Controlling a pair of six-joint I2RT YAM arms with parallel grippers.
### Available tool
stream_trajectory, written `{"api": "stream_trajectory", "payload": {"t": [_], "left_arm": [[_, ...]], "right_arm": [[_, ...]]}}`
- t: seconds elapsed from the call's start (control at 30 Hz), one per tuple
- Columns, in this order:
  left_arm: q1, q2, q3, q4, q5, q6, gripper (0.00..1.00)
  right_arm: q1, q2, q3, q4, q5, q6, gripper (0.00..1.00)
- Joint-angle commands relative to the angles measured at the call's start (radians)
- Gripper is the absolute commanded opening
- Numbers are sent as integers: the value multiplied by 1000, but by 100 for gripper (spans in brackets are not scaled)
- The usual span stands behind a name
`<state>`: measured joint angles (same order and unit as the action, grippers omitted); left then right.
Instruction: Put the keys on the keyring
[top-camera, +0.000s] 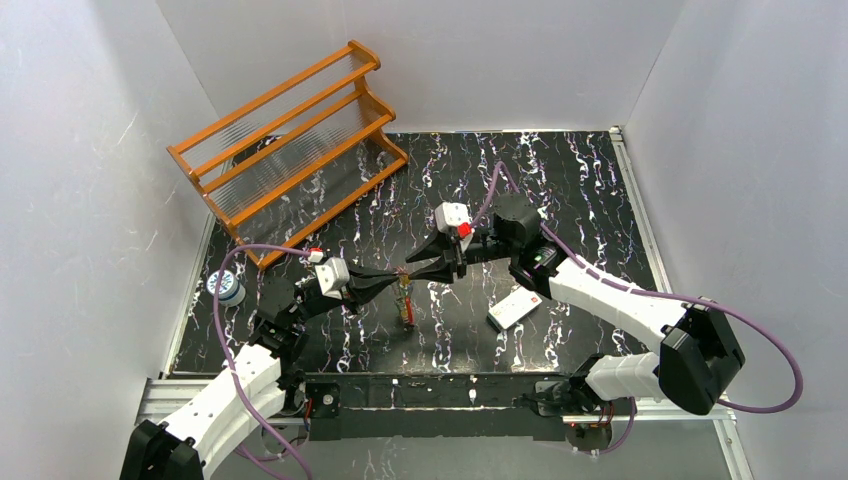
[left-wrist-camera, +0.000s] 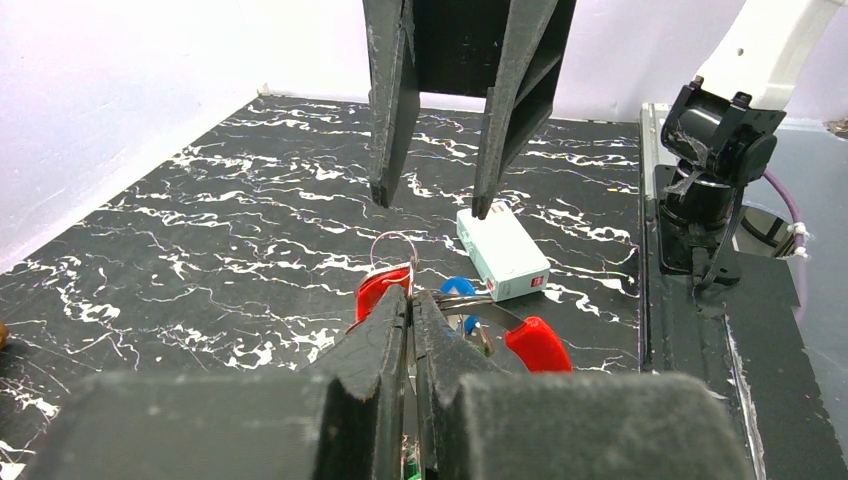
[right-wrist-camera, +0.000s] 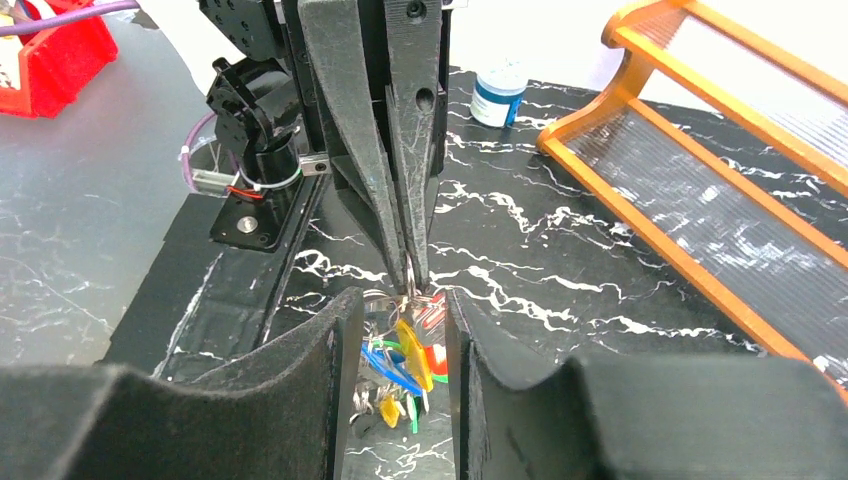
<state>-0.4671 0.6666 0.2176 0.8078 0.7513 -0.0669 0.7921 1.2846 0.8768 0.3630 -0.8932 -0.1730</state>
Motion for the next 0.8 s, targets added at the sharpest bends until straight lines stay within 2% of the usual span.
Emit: {"api": "stream_trajectory", "payload": {"t": [0.0,0.27,0.43,0.63,0.77], "left_arm": [[-2,-4,2,59,12,-8,0],[-2,-3,3,64,16,-14,0],[-2,-7,3,65,15,-17,0],[-2,-6,5,68,14,-17,0],[-2,-4,5,70,10,-17,0]], "right_arm": [[-1,11,-10,100,-25,-49,44],[2,64,-16,77,-36,-106,38],[5,65,-32,65,-3,-130,26],[10,71,-46,49,3,-132,5],[12,60,-68,42,7,-137,1]]}}
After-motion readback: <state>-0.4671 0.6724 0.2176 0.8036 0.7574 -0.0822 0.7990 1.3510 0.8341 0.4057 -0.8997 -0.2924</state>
